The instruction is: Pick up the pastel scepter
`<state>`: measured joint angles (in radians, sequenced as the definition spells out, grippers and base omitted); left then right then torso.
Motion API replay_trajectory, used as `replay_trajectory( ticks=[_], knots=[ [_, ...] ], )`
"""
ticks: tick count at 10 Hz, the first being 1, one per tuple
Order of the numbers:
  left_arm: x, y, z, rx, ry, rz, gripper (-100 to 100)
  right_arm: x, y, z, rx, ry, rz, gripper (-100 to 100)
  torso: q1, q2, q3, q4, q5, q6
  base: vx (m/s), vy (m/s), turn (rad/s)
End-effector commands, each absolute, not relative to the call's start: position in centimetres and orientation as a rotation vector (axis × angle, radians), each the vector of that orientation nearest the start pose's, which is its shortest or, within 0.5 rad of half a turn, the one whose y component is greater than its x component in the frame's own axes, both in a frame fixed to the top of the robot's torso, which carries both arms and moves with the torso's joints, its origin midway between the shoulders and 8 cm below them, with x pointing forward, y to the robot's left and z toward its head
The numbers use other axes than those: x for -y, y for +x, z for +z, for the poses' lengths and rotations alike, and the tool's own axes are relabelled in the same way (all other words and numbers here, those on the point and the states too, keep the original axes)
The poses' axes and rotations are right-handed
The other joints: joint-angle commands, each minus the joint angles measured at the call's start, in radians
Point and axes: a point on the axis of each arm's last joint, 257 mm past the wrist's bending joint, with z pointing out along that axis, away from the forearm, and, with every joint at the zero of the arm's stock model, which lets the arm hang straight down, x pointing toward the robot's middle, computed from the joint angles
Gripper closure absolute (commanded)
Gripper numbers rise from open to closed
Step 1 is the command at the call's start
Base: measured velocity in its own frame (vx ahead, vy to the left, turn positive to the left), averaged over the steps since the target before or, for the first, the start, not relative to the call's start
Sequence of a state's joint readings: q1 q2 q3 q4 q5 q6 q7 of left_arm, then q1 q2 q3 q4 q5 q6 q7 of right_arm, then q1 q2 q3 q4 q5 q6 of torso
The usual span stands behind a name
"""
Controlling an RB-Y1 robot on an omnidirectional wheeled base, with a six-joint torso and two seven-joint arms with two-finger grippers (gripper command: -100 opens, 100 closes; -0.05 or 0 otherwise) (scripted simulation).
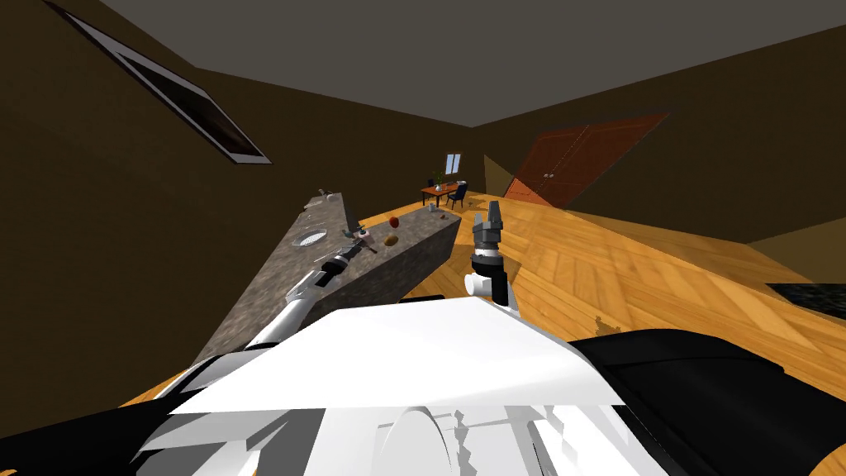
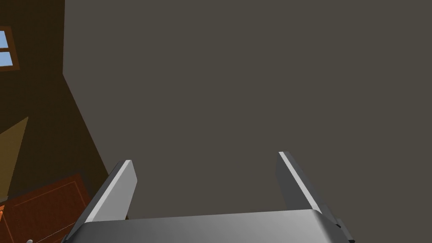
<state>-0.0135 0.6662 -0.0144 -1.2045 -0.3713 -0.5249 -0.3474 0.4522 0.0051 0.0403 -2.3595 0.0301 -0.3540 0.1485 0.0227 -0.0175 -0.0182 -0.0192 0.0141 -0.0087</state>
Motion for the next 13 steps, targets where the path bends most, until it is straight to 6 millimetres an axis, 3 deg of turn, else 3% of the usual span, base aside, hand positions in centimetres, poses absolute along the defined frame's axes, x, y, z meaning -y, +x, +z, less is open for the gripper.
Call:
replay_trajectory(
  ticks=[1,2,3,5,6,7,9,10,11,13],
  knots=[
    [-38.6,51.6,-21.9,-1.561,0.04,-0.379,100,25.9,35.6,4.7,-0.678,0.608,1.196,0,0.0,0.0,0.0,0.0,0.0,0.0,-0.01,0.005,-0.02],
    [-39.0,50.2,-23.5,-1.603,0.025,-0.375,100,25.9,35.6,4.7,-0.678,0.608,1.196,0,0.0,0.002,0.001,0.001,0.0,0.0,0.094,-0.011,0.251],
    [-38.4,49.3,-23.6,-1.604,0.034,-0.385,100,25.9,35.6,4.7,-0.678,0.608,1.196,0,0.0,-0.002,-0.001,-0.001,0.0,-0.004,0.123,-0.035,0.206],
    [-36.9,49.5,-21.8,-1.568,0.063,-0.406,100,25.9,35.6,4.7,-0.678,0.608,1.196,0,-0.001,-0.003,-0.002,0.0,0.0,0.0,0.045,-0.014,-0.015],
    [-37.1,48.1,-23.2,-1.605,0.052,-0.404,100,25.9,35.6,4.7,-0.678,0.608,1.196,0,-0.001,-0.001,0.0,0.0,-0.001,0.001,0.096,-0.017,0.263],
    [-36.4,47.3,-23.0,-1.602,0.063,-0.416,100,25.9,35.6,4.7,-0.678,0.608,1.196,0,-0.001,-0.003,-0.001,-0.001,-0.001,-0.003,0.121,-0.037,0.196],
    [-34.7,47.5,-20.9,-1.559,0.097,-0.441,100,25.9,35.6,4.7,-0.678,0.608,1.196,0,-0.002,-0.003,-0.001,0.0,-0.001,0.001,0.04,-0.016,-0.02],
    [-34.9,46.1,-22.1,-1.595,0.084,-0.437,100,25.9,35.6,4.7,-0.677,0.608,1.196,0,-0.001,0.0,0.0,0.001,-0.001,0.001,0.102,-0.045,0.296],
    [-34.4,45.3,-22.1,-1.595,0.091,-0.447,100,25.9,35.6,4.7,-0.678,0.608,1.196,0,-0.002,-0.002,-0.001,0.0,-0.001,-0.003,0.12,-0.064,0.187],
    [-32.8,45.3,-20.1,-1.555,0.123,-0.47,100,25.9,35.6,4.7,-0.678,0.608,1.196,0,-0.001,-0.002,-0.001,0.0,-0.001,0.001,0.032,-0.003,-0.035]
  ],
)
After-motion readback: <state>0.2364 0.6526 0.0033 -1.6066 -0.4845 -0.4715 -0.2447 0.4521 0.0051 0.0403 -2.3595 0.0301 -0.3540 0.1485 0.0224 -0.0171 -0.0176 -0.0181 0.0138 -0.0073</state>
